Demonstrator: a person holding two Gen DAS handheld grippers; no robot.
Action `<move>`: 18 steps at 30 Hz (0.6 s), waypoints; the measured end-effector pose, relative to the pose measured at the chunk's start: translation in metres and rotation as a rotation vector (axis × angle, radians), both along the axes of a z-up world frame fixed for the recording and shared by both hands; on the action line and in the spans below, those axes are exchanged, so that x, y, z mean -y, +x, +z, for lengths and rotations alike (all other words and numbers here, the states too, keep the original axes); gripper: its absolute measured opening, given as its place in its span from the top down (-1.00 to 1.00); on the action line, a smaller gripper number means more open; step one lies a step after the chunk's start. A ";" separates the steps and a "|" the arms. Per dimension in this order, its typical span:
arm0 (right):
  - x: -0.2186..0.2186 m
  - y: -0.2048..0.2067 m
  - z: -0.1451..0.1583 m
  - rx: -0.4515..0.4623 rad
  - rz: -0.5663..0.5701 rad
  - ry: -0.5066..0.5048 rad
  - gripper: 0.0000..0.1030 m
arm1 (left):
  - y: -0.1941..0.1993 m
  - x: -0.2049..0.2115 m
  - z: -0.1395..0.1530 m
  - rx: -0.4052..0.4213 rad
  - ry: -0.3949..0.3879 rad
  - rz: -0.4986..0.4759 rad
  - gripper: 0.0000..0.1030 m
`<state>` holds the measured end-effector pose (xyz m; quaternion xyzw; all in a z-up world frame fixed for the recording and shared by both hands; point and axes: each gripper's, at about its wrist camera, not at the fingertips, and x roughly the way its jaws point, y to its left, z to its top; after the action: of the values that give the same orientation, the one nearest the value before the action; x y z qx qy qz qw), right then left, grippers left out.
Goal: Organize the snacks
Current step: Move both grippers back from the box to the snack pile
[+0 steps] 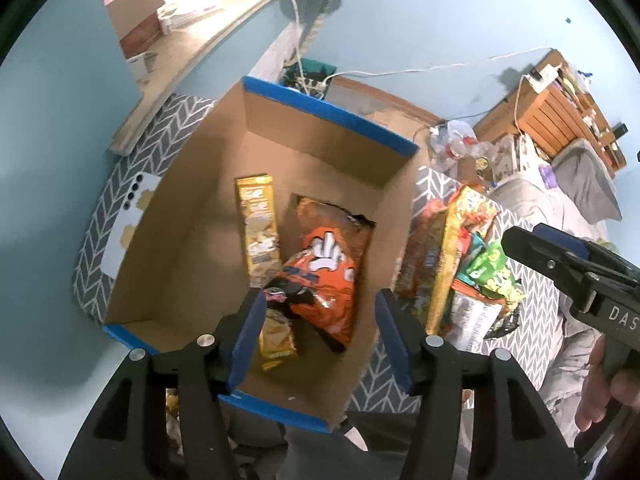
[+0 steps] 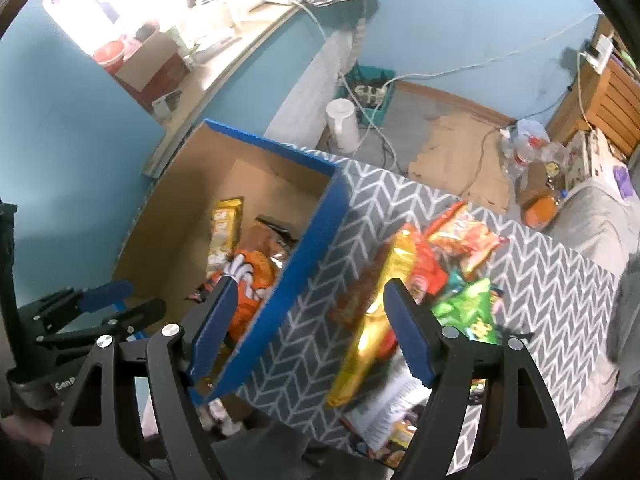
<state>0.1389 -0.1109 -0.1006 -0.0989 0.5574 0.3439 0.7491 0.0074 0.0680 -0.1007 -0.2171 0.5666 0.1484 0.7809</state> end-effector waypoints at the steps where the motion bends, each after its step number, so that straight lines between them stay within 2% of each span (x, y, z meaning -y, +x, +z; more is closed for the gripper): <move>1: 0.005 0.001 0.000 0.001 -0.005 -0.002 -0.47 | 0.002 0.003 0.000 0.000 -0.001 -0.009 -0.13; 9: 0.043 0.012 -0.005 0.011 -0.054 -0.041 -0.48 | 0.020 0.034 0.001 -0.010 0.002 -0.100 -0.22; 18: 0.092 0.026 -0.024 0.009 -0.099 -0.106 -0.48 | 0.043 0.070 -0.009 -0.033 0.000 -0.192 -0.28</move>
<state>0.1652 -0.2026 -0.1243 -0.1122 0.5758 0.2763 0.7613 0.0499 -0.0017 -0.1094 -0.1593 0.5975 0.0763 0.7821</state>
